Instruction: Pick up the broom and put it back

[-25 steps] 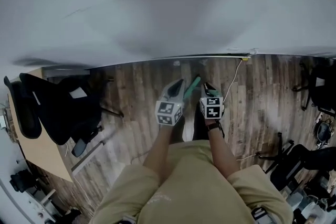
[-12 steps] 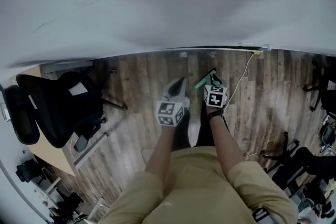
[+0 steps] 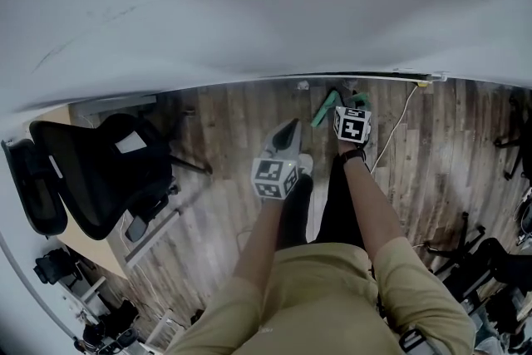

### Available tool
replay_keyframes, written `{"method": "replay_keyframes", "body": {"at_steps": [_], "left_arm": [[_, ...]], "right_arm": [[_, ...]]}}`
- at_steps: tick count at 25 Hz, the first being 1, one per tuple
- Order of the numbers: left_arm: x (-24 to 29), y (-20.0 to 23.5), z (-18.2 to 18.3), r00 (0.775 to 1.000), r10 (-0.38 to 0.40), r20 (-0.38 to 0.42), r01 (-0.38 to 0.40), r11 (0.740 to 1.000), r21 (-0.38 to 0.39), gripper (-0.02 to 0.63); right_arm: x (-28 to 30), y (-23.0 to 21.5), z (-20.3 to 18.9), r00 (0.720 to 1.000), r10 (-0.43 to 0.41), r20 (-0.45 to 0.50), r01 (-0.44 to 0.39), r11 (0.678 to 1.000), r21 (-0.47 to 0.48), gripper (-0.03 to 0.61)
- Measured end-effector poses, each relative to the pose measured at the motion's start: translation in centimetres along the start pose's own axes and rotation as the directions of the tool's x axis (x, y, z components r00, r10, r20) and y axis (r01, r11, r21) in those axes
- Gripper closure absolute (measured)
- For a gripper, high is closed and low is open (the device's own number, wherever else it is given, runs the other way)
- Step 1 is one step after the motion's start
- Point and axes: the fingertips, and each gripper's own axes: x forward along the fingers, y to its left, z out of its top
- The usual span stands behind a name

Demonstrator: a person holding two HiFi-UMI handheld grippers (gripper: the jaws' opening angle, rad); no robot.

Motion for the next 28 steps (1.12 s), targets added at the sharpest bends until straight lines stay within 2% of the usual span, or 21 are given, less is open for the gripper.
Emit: {"method": "replay_keyframes", "body": {"at_steps": [2,5,10,16,20,25,28], "left_arm": [[0.0,0.2,0.3,1.0,-0.001,0.004,0.001,1.0,0.003,0.612],[-0.2,0.2,0.5,1.0,-0.003,0.006,0.003,1.0,0.001,0.612],[-0.5,0.6,0.4,1.0,-0.008,0.001,0.008,1.0,0.008,0.612],[-0.6,0.7,-0.1,1.0,-0.015,-0.005,0.015,1.0,0.002,0.612],[-0.5,0.3,-0.9,1.0,-0.027,-0.016,0.026,1.0,-0.007,0.612],[-0.4,-1.1,-1.2,0.999,-0.048,-0.021,0.047,0.998,-0.03,0.612],[-0.4,-2.2,-1.1,0.998,-0.067,-0.017,0.067,0.997,-0.029,0.612]], "right_arm": [[1.4,0.8,0.3,0.999,0.047,-0.022,-0.047,0.999,-0.007,0.265],[2.9,1.4,0.1,0.993,0.099,-0.062,-0.1,0.995,-0.018,0.183],[3.6,1.8,0.2,0.988,0.141,-0.067,-0.143,0.989,-0.035,0.181],[3.0,0.1,-0.5,0.989,0.14,-0.043,-0.14,0.99,-0.005,0.181],[1.9,-0.2,-2.3,0.99,0.135,-0.046,-0.135,0.991,0.006,0.184],[-0.9,-0.7,-6.3,0.989,0.133,-0.062,-0.126,0.986,0.112,0.196],[-3.8,0.0,-7.3,0.986,0.162,-0.033,-0.154,0.973,0.173,0.248]]}}
